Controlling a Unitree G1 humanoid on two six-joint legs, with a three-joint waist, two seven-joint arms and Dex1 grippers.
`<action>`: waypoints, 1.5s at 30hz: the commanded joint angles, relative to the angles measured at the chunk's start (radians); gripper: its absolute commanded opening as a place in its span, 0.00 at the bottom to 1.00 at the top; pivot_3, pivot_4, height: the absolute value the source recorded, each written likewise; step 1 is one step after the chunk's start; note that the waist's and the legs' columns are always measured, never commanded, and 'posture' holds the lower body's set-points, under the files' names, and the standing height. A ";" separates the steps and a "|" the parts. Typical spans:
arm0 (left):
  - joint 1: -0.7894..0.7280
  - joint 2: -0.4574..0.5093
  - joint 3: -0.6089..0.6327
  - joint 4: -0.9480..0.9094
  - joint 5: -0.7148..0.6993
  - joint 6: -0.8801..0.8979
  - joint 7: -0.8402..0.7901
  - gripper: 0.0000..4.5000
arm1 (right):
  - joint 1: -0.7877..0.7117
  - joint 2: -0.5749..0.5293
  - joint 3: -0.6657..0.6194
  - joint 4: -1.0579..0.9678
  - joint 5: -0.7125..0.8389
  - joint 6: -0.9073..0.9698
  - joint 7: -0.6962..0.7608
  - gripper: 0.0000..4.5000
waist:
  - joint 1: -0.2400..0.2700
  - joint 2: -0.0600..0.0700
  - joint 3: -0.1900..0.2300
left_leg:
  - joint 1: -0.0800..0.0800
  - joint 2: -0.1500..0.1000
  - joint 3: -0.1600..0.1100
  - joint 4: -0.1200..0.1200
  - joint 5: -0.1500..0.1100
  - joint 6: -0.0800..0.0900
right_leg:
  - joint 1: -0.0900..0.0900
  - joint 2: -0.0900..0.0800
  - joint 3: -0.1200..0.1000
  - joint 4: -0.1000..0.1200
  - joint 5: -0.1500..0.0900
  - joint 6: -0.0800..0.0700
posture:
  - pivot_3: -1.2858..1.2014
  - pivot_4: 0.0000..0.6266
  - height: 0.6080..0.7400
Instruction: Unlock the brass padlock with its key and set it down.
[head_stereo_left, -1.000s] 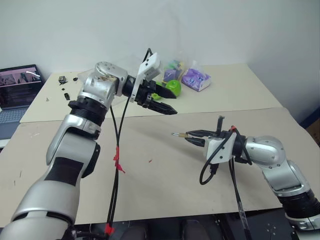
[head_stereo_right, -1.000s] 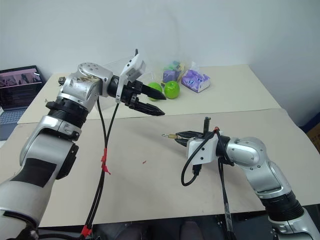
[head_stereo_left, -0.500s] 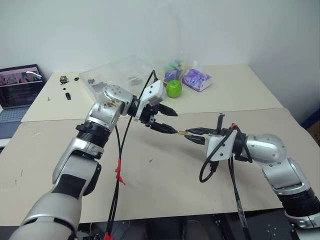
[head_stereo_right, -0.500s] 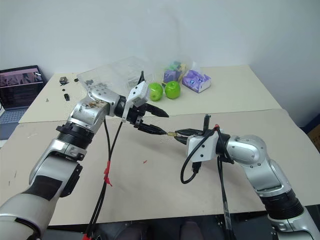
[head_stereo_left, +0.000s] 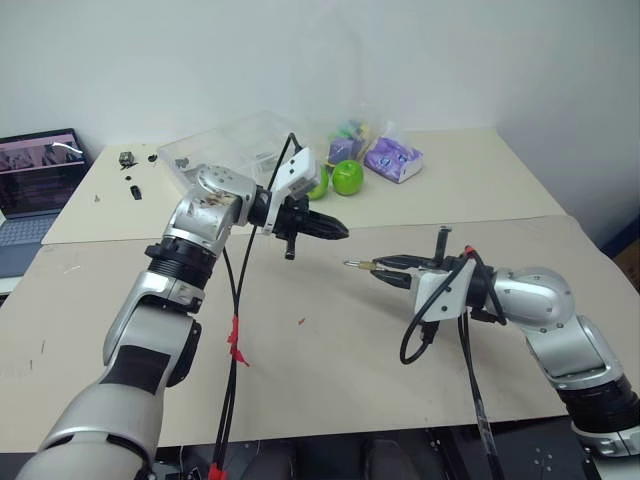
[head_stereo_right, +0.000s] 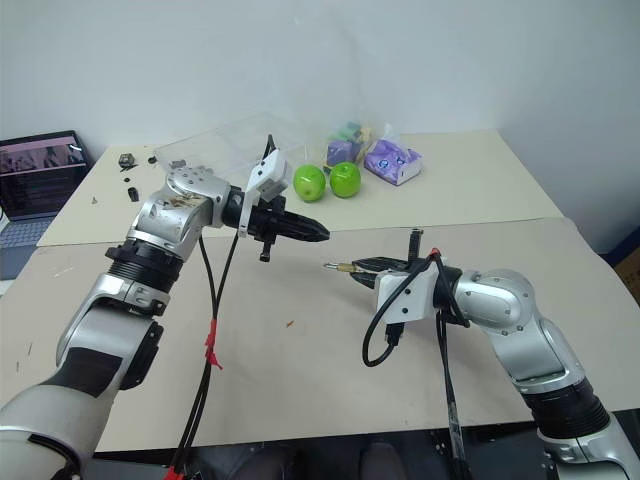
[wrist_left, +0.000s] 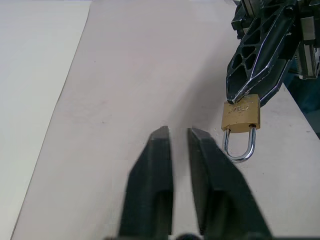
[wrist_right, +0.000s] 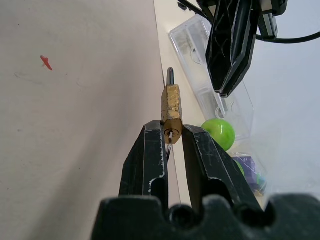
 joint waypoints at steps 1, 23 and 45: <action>0.015 -0.002 0.003 -0.078 0.004 0.015 0.004 0.00 | -0.021 -0.003 -0.040 -0.027 0.022 -0.003 -0.012 0.03 | 0.000 0.000 0.000 | 0.000 0.000 0.000 0.000 0.000 0.000 | 0.000 0.000 0.000 0.000 0.000 0.000 | 0.52 0.24 1.00; 0.106 0.021 -0.017 -0.253 -0.046 0.210 -0.019 0.00 | -0.041 -0.004 -0.051 0.003 0.014 -0.011 -0.015 0.03 | 0.000 0.000 0.000 | 0.000 0.000 0.000 0.000 0.000 0.000 | 0.000 0.000 0.001 0.000 0.000 0.000 | 0.52 0.24 1.00; 0.094 0.001 -0.008 -0.192 -0.044 0.190 0.019 0.00 | -0.058 0.016 -0.045 -0.067 0.045 0.072 -0.007 0.03 | 0.000 0.000 0.000 | 0.000 0.000 0.001 -0.001 0.000 0.000 | 0.000 0.000 0.002 0.000 0.000 0.000 | 0.52 0.24 1.00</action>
